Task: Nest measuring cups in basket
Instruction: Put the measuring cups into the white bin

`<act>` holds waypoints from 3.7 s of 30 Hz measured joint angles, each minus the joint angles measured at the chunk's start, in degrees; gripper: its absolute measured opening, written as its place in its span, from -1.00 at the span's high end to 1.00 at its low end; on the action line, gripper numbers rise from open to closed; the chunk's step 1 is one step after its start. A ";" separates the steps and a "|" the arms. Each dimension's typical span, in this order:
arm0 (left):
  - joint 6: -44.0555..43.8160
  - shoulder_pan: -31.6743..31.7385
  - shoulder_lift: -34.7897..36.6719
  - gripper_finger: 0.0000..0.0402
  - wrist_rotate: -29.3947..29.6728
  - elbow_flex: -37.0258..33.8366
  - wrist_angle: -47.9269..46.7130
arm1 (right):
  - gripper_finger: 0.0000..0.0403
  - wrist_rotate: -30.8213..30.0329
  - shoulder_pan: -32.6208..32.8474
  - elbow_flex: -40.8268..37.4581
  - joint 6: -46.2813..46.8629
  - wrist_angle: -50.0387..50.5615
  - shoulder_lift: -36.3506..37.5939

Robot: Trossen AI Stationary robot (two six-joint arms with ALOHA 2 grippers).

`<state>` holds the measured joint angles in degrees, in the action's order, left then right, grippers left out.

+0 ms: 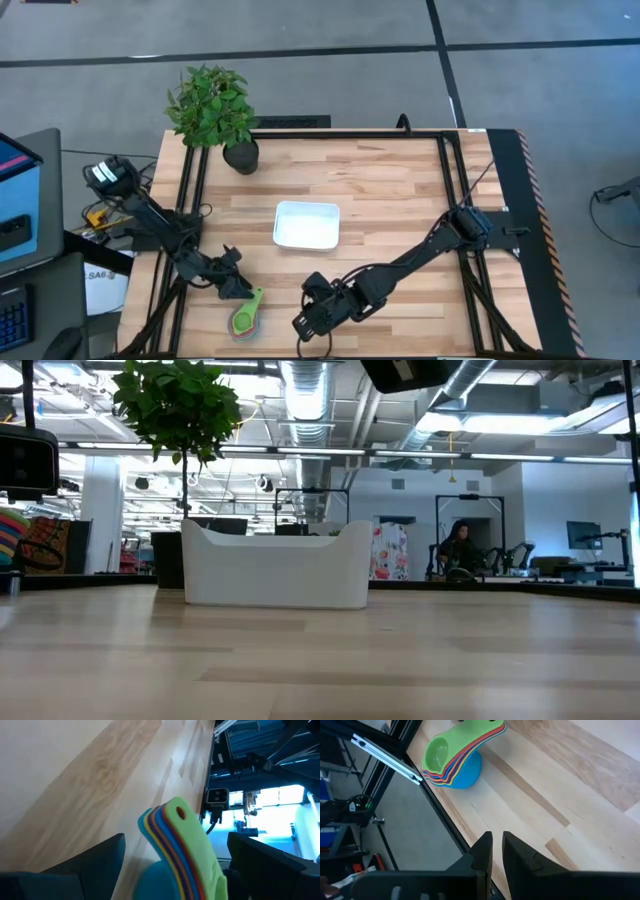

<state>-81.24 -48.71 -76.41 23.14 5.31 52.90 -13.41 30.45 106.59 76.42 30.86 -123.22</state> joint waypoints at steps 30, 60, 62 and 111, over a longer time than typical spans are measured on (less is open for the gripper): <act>4.28 1.09 -16.43 -0.32 -1.00 4.67 15.13 | 0.67 -0.04 1.17 0.00 0.71 -0.47 0.00; 4.77 2.27 -16.43 0.37 -1.60 3.05 13.98 | 0.67 -0.46 1.86 0.00 3.28 0.40 -0.04; 4.27 2.29 -16.45 0.41 -1.37 2.63 14.14 | 0.67 -0.46 1.86 0.00 3.50 0.43 -0.04; 2.04 9.94 -12.30 0.45 4.59 -4.95 22.76 | 0.68 -4.54 -0.23 0.02 4.79 25.42 12.29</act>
<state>-79.20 -38.76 -88.71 27.74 0.36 75.66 -17.95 30.22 106.61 81.21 56.28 -110.93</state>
